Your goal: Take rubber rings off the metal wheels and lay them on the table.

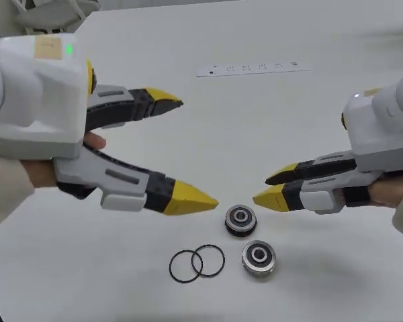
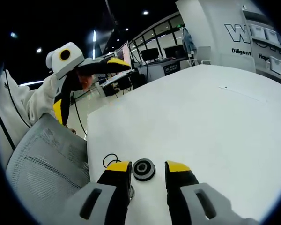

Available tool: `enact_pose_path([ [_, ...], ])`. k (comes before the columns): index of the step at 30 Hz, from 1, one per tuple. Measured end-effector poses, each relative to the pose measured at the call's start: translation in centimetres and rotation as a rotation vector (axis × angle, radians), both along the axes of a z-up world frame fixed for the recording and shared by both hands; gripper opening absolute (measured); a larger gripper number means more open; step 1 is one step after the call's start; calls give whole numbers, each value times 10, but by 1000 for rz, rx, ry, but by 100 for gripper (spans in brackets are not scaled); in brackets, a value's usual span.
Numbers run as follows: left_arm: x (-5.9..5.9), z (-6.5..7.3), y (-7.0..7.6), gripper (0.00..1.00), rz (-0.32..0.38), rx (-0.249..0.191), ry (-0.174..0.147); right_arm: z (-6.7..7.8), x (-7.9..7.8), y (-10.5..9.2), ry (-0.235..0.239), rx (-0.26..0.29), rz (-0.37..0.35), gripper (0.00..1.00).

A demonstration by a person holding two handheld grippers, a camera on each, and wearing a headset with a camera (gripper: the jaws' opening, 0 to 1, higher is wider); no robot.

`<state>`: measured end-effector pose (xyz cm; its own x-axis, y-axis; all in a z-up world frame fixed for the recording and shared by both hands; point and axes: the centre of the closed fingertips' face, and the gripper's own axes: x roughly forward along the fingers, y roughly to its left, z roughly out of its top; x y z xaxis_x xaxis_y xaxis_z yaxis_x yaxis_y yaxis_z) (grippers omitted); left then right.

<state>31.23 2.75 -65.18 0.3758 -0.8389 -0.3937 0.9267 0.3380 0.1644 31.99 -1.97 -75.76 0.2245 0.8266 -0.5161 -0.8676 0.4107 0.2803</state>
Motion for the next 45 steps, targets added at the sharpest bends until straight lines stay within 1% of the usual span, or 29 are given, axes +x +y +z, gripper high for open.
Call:
enact_pose_path([
  [2, 6, 6, -7, 88, -12, -5, -17, -2, -1, 0, 3, -5, 2, 26],
  [3, 8, 8, -9, 87, -19, -4, -32, -3, -1, -1, 5, -7, 2, 25],
  [5, 14, 9, -15, 84, -26, 2, -51, -5, -1, -1, 9, -11, 3, 25],
  [7, 19, 7, -21, 82, -27, -9, -47, -7, -2, -1, 12, -14, 5, 25],
  [9, 22, 1, -25, 81, -16, -14, -46, -9, -3, -1, 16, -19, 8, 25],
  [10, 25, -4, -26, 80, -7, -10, -49, -10, -3, -1, 17, -20, 9, 25],
  [15, 28, -27, -29, 76, 19, -9, -47, -16, -5, -2, 27, -33, 14, 25],
  [19, 30, -41, -27, 73, 45, -17, -26, -21, -7, -2, 35, -41, 15, 25],
  [21, 30, -47, -28, 73, 48, -23, -17, -22, -7, 0, 27, -40, 19, 22],
  [23, 27, -53, -29, 71, 42, -20, -4, -24, -7, 0, 22, -45, 21, 22],
  [26, 21, -67, -32, 66, 26, 8, 23, -28, -10, 2, 31, -49, 28, 22],
  [27, 19, -70, -33, 65, 20, 14, 28, -31, -13, 3, 34, -57, 38, 22],
  [28, 16, -75, -34, 64, 6, 29, 35, -34, -15, 3, 29, -75, 52, 21],
  [30, 12, -82, -37, 62, -9, 49, 39, -36, -17, 4, 21, -84, 62, 21],
  [33, 9, -91, -40, 59, -21, 58, 50, -37, -17, 5, 12, -93, 69, 20],
  [35, 8, -96, -40, 55, -24, 68, 54, -39, -16, 5, 6, -100, 70, 19],
  [39, 8, -102, -40, 46, -23, 71, 50, -42, -18, 6, 8, -107, 73, 19],
  [42, 7, -106, -40, 39, -20, 67, 60, -44, -17, 6, 2, -115, 73, 18],
  [43, 6, -109, -41, 37, -24, 71, 63, -45, -17, 7, 1, -117, 73, 18],
  [45, 6, -118, -39, 35, -30, 81, 72, -46, -18, 7, 6, -117, 74, 18],
])
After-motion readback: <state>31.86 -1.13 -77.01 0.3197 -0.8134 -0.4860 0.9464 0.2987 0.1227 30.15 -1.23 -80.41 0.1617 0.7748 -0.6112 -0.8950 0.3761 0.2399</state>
